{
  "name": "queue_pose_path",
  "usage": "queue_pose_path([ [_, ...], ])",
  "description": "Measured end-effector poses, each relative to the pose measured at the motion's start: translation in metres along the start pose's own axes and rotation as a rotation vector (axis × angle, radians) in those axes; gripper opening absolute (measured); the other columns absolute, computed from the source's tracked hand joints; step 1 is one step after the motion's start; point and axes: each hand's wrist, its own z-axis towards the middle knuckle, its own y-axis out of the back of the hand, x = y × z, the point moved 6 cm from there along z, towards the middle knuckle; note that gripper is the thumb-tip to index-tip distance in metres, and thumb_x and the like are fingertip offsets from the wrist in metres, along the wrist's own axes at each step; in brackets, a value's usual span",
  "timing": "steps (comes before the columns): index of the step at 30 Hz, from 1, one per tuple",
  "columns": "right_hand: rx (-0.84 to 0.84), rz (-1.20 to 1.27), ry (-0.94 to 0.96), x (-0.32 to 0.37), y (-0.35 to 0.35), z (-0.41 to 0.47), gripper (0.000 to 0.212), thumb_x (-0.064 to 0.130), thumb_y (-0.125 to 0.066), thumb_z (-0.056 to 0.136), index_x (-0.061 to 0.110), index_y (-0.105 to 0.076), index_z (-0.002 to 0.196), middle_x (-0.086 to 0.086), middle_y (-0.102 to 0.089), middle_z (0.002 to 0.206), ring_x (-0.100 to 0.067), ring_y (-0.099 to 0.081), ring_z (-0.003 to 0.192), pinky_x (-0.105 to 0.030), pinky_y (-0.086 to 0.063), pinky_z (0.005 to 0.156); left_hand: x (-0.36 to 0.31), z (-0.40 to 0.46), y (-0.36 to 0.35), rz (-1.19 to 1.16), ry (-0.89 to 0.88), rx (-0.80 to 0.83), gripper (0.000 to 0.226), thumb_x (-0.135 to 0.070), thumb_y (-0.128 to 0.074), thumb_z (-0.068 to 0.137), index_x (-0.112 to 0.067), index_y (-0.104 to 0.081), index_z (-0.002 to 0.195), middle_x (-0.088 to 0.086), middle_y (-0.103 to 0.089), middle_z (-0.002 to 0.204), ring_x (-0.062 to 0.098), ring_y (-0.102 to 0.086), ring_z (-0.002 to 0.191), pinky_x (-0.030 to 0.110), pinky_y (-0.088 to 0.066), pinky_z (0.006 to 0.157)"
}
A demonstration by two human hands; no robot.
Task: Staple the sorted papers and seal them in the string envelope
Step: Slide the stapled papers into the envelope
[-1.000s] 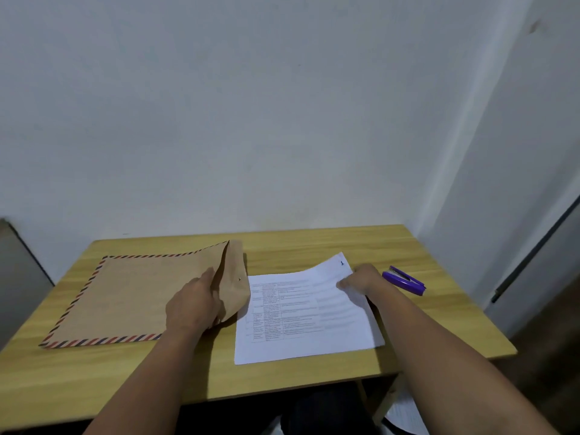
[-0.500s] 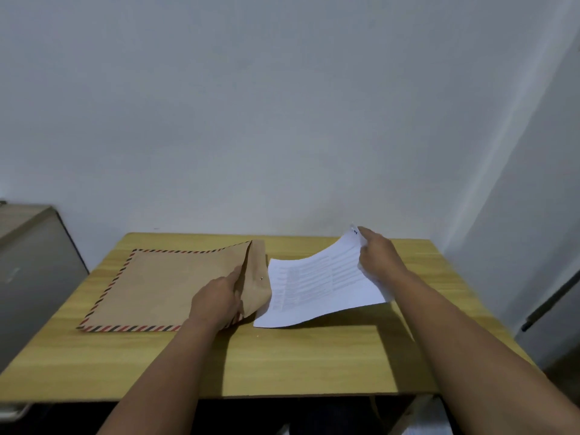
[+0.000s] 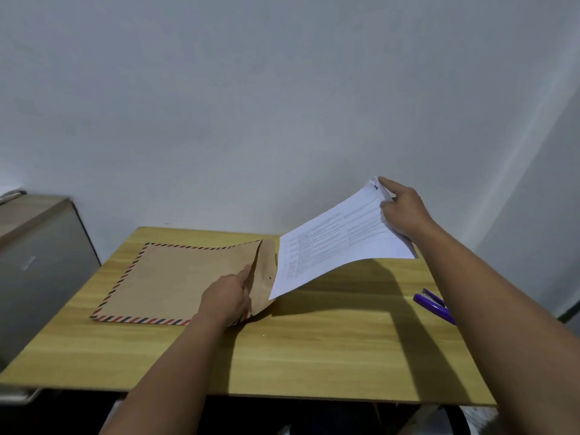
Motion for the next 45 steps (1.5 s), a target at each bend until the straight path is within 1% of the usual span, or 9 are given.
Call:
queue_pose_path([
  [2, 0.023, 0.029, -0.004, 0.000, -0.007, -0.003, 0.068, 0.001, -0.043, 0.095, 0.034, -0.050, 0.154, -0.003, -0.063, 0.142, -0.024, -0.066, 0.113, -0.028, -0.049, 0.087, -0.003, -0.001, 0.001, 0.003, -0.004, -0.001, 0.061, -0.024, -0.038, 0.102, -0.033, -0.024, 0.161, 0.008, -0.067, 0.109, 0.023, -0.057, 0.087, 0.033, -0.045, 0.066],
  [7, 0.080, 0.059, 0.000, -0.003, -0.032, -0.012, 0.066, 0.003, -0.044, 0.097, 0.037, -0.049, 0.154, -0.007, -0.066, 0.137, -0.027, -0.069, 0.109, -0.029, -0.052, 0.085, -0.003, -0.001, 0.001, -0.012, -0.002, -0.004, 0.060, -0.025, -0.039, 0.101, -0.034, -0.026, 0.159, 0.005, -0.069, 0.103, 0.023, -0.061, 0.084, 0.036, -0.055, 0.069],
  [10, 0.094, 0.070, 0.008, -0.003, -0.041, -0.017, 0.066, 0.005, -0.042, 0.099, 0.040, -0.048, 0.154, -0.006, -0.066, 0.137, -0.028, -0.069, 0.107, -0.029, -0.052, 0.080, -0.006, -0.002, 0.001, -0.006, -0.003, -0.009, 0.058, -0.027, -0.038, 0.104, -0.033, -0.023, 0.160, 0.003, -0.070, 0.103, 0.018, -0.058, 0.078, 0.032, -0.047, 0.062],
  [15, 0.089, 0.086, 0.046, 0.003, -0.039, -0.018, 0.064, 0.007, -0.046, 0.100, 0.040, -0.046, 0.155, -0.005, -0.067, 0.136, -0.027, -0.069, 0.109, -0.032, -0.055, 0.088, -0.003, -0.002, -0.001, -0.001, 0.007, -0.003, 0.058, -0.028, -0.037, 0.105, -0.033, -0.020, 0.161, 0.002, -0.070, 0.101, 0.017, -0.059, 0.078, 0.031, -0.049, 0.061],
  [25, 0.169, 0.072, 0.029, 0.023, -0.023, -0.018, 0.061, 0.003, -0.053, 0.100, 0.034, -0.051, 0.153, -0.001, -0.074, 0.114, -0.015, -0.066, 0.072, -0.022, -0.052, 0.065, -0.004, 0.000, -0.001, -0.059, -0.016, -0.031, 0.044, -0.032, -0.039, 0.105, -0.039, -0.038, 0.148, 0.002, -0.069, 0.092, 0.020, -0.059, 0.071, 0.032, -0.048, 0.056],
  [27, 0.178, 0.014, 0.040, 0.024, -0.029, -0.017, 0.061, 0.004, -0.051, 0.101, 0.033, -0.049, 0.155, -0.006, -0.071, 0.123, -0.016, -0.067, 0.084, -0.024, -0.051, 0.073, -0.006, -0.001, -0.001, -0.044, -0.028, -0.034, 0.053, -0.026, -0.037, 0.104, -0.037, -0.030, 0.155, 0.004, -0.068, 0.091, 0.019, -0.056, 0.071, 0.030, -0.043, 0.055],
  [30, 0.163, -0.072, 0.047, 0.021, -0.037, -0.016, 0.064, 0.003, -0.046, 0.099, 0.031, -0.047, 0.156, -0.006, -0.060, 0.146, -0.024, -0.061, 0.125, -0.031, -0.048, 0.102, -0.002, 0.000, -0.002, -0.040, -0.006, -0.023, 0.059, -0.024, -0.037, 0.101, -0.035, -0.028, 0.159, 0.005, -0.069, 0.098, 0.025, -0.062, 0.083, 0.033, -0.051, 0.066],
  [33, 0.126, -0.116, 0.045, 0.020, -0.041, -0.017, 0.066, 0.002, -0.041, 0.098, 0.030, -0.045, 0.157, -0.003, -0.053, 0.156, -0.025, -0.050, 0.141, -0.035, -0.040, 0.117, -0.002, -0.001, -0.003, -0.032, 0.002, -0.009, 0.060, -0.025, -0.036, 0.102, -0.036, -0.027, 0.160, 0.005, -0.069, 0.098, 0.025, -0.060, 0.083, 0.033, -0.050, 0.065],
  [45, 0.005, -0.088, 0.123, 0.028, -0.073, -0.027, 0.061, 0.005, -0.039, 0.103, 0.029, -0.040, 0.160, -0.014, -0.058, 0.149, -0.022, -0.060, 0.106, -0.024, -0.042, 0.091, -0.008, -0.003, -0.003, 0.051, 0.028, 0.021, 0.060, -0.028, -0.038, 0.102, -0.034, -0.021, 0.159, 0.002, -0.062, 0.092, 0.023, -0.060, 0.081, 0.032, -0.048, 0.062],
])
